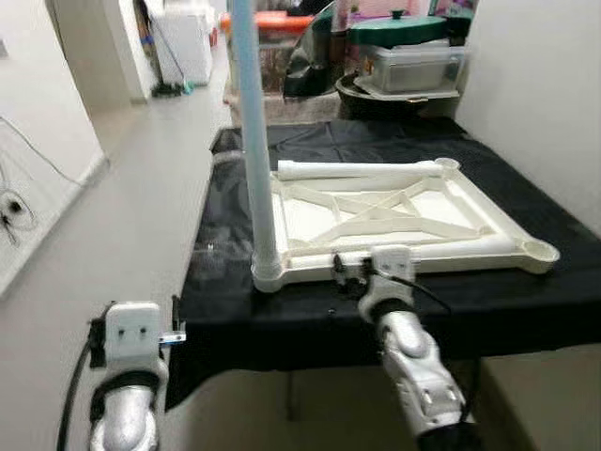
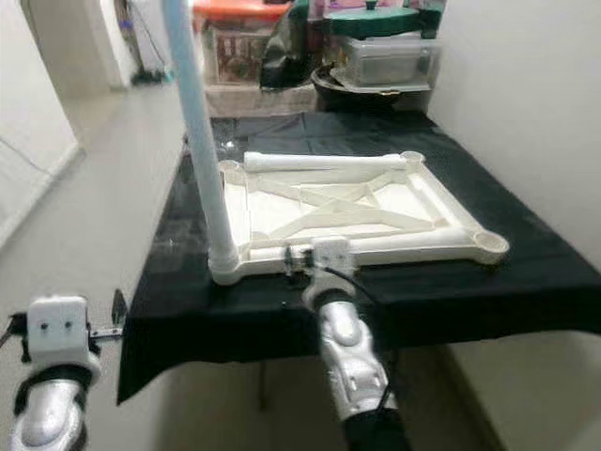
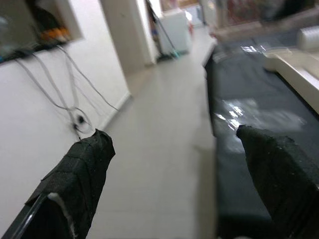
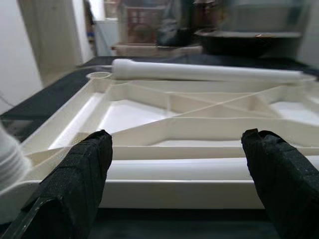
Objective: Building children table
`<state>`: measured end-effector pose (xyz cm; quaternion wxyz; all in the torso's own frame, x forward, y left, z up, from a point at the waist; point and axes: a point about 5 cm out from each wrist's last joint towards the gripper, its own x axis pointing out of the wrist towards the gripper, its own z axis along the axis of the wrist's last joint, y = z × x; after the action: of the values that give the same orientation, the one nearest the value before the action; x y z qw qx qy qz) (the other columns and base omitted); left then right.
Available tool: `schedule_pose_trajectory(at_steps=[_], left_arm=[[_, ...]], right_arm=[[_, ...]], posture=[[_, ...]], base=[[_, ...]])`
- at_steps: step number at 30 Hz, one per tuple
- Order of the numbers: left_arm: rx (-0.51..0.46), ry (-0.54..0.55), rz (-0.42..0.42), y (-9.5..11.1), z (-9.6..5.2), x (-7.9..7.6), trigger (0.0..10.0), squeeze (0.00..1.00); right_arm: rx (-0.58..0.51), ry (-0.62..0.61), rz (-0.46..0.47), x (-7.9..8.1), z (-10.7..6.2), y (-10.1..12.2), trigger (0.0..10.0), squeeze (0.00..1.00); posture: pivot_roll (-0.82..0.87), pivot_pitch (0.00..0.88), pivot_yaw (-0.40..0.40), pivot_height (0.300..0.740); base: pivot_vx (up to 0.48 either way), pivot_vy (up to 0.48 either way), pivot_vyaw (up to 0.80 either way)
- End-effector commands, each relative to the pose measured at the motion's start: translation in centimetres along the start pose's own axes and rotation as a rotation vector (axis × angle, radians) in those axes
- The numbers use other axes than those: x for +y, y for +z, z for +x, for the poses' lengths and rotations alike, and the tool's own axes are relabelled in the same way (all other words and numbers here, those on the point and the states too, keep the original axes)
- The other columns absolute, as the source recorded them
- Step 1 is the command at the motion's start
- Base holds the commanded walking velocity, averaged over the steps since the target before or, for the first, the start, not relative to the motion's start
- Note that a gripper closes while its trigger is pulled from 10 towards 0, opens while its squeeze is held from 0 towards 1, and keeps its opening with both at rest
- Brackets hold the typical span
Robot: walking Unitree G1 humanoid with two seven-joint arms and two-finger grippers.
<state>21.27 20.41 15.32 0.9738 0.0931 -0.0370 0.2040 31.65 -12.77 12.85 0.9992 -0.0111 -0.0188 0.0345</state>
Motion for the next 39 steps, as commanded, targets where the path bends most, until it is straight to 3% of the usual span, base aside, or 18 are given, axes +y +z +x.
schedule_pose_trajectory(at_steps=[1, 4, 10, 16, 30, 32, 36, 39], left_arm=[[-0.008, 0.054, 0.022, 0.2, 0.3, 1.1, 10.0, 0.00], [-0.011, 0.101, 0.008, 0.4, 0.6, 1.9, 10.0, 0.00], [-0.002, 0.113, -0.001, 0.3, 0.5, 1.9, 10.0, 0.00], [-0.012, 0.130, 0.013, 0.7, 0.7, 2.3, 10.0, 0.00], [-0.050, 0.199, 0.038, 1.7, 1.5, 4.1, 10.0, 0.00], [-0.034, 0.188, -0.006, 1.6, 1.5, 3.8, 10.0, 0.00], [0.036, 0.071, -0.035, 0.3, 0.6, 1.2, 10.0, 0.00], [0.061, 0.018, -0.048, -0.3, 0.0, 0.2, 10.0, 0.00]], right_arm=[[0.008, 0.006, 0.012, 0.4, 0.1, -0.1, 10.0, 0.00], [-0.003, 0.013, 0.019, 0.5, 0.4, 0.1, 10.0, 0.00], [-0.013, 0.015, 0.006, 0.5, 0.6, 0.4, 10.0, 0.00], [-0.016, -0.012, -0.002, 0.1, 1.0, 0.7, 10.0, 0.00], [-0.034, -0.053, 0.021, -1.2, 2.4, 1.6, 10.0, 0.00], [-0.027, -0.035, 0.037, -1.1, 2.5, 1.6, 10.0, 0.00], [0.008, 0.123, 0.098, 0.4, 2.2, 0.9, 10.0, 0.00], [0.018, 0.165, 0.099, 0.5, 2.0, 0.6, 10.0, 0.00]], posture=[[0.10, 0.000, -0.027, 0.740], [0.10, 0.000, -0.027, 0.740], [0.10, 0.000, -0.035, 0.740], [0.10, 0.000, -0.034, 0.740], [0.10, 0.000, -0.034, 0.740], [0.10, 0.000, -0.035, 0.740], [0.10, 0.000, -0.033, 0.740], [0.09, 0.000, -0.029, 0.740]], base=[[0.000, 0.000, 0.00], [0.000, 0.000, 0.00], [0.000, 0.000, 0.00], [0.000, 0.000, 0.67], [0.000, 0.000, 0.00], [0.000, 0.000, 0.00], [0.000, 0.000, 0.00], [0.000, 0.000, 0.00]])
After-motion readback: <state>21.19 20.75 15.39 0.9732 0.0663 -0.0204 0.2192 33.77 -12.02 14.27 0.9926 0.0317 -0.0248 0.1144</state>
